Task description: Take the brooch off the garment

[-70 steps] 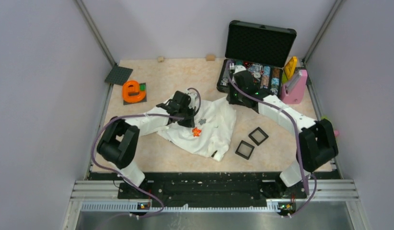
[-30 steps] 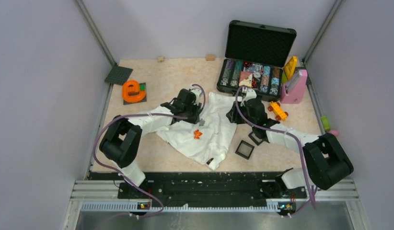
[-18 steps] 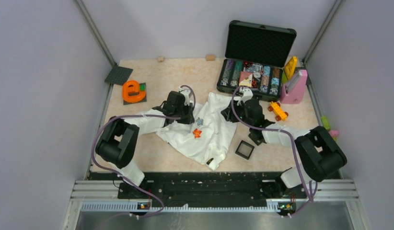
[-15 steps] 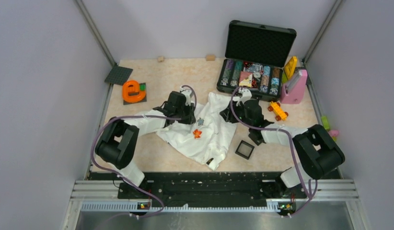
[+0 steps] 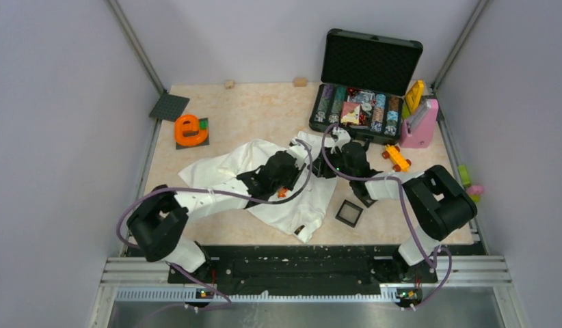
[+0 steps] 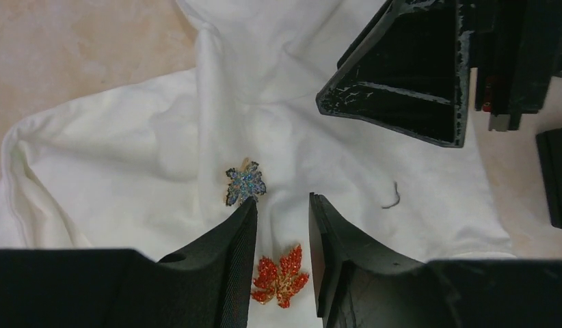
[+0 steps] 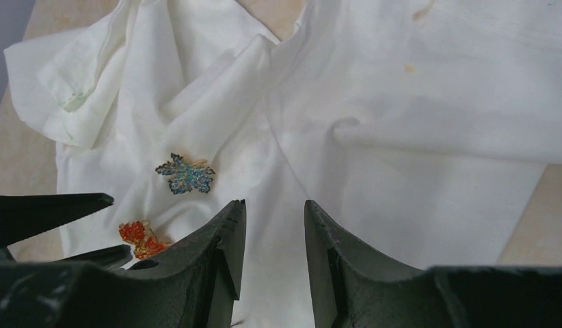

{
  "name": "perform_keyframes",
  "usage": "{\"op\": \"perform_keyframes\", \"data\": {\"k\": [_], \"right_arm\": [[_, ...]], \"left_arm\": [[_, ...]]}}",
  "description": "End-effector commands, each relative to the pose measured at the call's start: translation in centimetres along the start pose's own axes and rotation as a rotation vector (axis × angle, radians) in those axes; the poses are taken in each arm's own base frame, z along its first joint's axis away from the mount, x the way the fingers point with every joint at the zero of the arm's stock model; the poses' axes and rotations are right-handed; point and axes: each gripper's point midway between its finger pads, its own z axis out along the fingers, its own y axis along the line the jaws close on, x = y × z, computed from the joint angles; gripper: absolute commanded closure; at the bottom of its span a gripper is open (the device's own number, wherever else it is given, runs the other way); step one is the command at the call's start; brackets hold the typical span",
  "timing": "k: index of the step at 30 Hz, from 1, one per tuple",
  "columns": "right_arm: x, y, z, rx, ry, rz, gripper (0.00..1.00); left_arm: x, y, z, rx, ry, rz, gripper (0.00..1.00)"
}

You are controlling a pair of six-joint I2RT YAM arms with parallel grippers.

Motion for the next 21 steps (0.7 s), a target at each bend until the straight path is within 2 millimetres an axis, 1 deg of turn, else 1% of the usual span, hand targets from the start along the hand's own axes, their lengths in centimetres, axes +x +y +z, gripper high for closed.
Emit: {"op": "perform_keyframes", "data": {"k": [1, 3, 5, 9, 13, 16, 19, 21], "right_arm": [[-2.8, 0.8, -0.4, 0.009, -0.106, -0.003, 0.61], [-3.2, 0.5, -1.0, 0.035, -0.135, -0.001, 0.61], [-3.9, 0.0, -1.7, 0.072, -0.175, 0.001, 0.60], [-4.5, -0.7, -2.7, 0.117, -0.216, 0.003, 0.60], [-4.7, -0.7, -2.9, 0.121, -0.226, 0.005, 0.60], [-4.7, -0.7, -3.0, 0.120, -0.228, 0.006, 0.60], [-4.7, -0.6, -3.1, 0.118, -0.232, 0.006, 0.60], [-4.7, -0.6, -3.2, 0.118, -0.232, 0.005, 0.60]], "left_arm": [[-0.3, 2.0, 2.3, -0.168, 0.043, 0.070, 0.62], [0.1, 2.1, 3.2, -0.190, 0.067, 0.073, 0.62], [1.5, 2.4, 3.8, -0.213, 0.130, 0.095, 0.62], [2.7, 3.0, 4.8, -0.260, 0.190, 0.109, 0.61], [3.9, 3.4, 5.5, -0.275, 0.248, 0.102, 0.58], [4.6, 3.6, 5.9, -0.242, 0.287, 0.063, 0.56], [5.1, 4.0, 6.1, -0.212, 0.309, 0.007, 0.54], [5.2, 4.4, 6.0, -0.206, 0.316, -0.021, 0.50]]}}
